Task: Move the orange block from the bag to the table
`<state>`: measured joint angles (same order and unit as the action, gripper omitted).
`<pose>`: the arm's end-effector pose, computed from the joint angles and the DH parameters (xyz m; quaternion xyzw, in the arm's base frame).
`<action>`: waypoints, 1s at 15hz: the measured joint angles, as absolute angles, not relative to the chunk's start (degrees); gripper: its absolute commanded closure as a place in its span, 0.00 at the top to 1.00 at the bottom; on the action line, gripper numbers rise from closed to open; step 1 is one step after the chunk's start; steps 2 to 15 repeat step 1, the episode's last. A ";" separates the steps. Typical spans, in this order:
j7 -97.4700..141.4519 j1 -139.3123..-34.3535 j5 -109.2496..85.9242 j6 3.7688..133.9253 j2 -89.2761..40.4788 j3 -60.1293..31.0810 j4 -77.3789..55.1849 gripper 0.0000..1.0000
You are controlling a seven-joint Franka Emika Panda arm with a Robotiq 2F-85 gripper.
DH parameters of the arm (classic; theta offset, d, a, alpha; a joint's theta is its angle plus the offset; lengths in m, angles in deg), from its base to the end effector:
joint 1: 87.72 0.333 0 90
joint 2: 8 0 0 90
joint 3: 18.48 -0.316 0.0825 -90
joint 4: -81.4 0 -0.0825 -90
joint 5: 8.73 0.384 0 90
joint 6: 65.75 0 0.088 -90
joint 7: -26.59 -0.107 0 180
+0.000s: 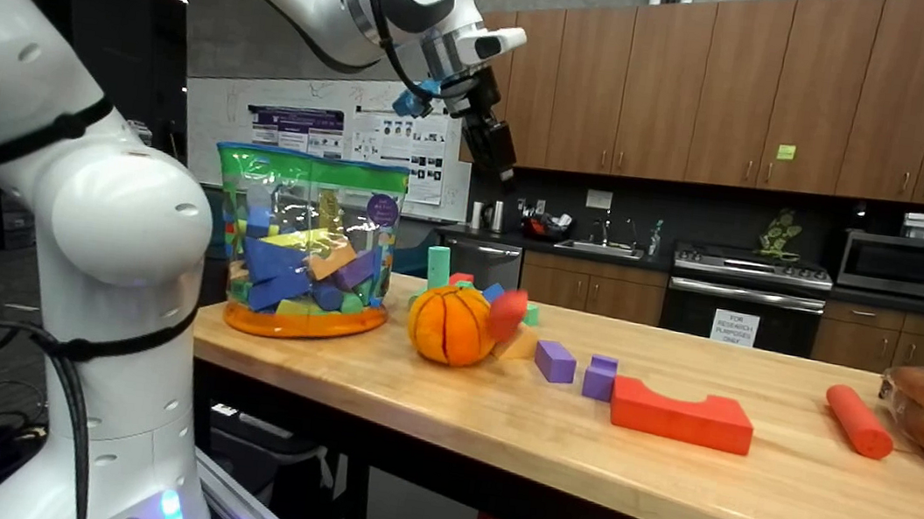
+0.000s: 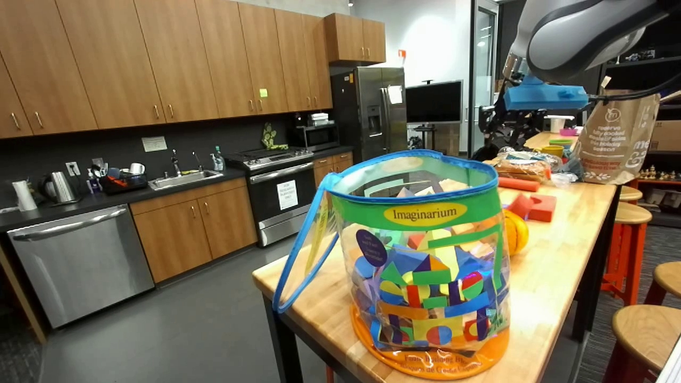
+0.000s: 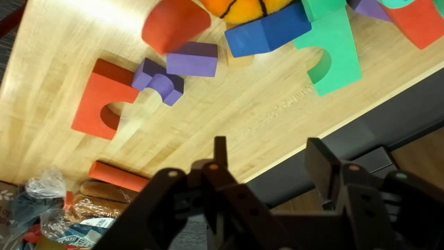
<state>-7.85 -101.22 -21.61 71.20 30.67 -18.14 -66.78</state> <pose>0.3723 -0.0939 0.5266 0.9063 -0.3386 0.2485 0.0482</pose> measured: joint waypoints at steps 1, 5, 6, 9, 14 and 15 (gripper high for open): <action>-7.84 -101.22 -21.61 71.20 30.67 -18.14 -66.78 0.61; -7.84 -101.22 -21.61 71.20 30.67 -18.14 -66.78 0.61; -7.84 -101.22 -21.61 71.20 30.67 -18.14 -66.78 0.61; -7.84 -101.22 -21.61 71.20 30.67 -18.14 -66.78 0.61; -7.84 -101.22 -21.61 71.20 30.67 -18.14 -66.78 0.61; -7.84 -101.22 -21.61 71.20 30.67 -18.14 -66.78 0.61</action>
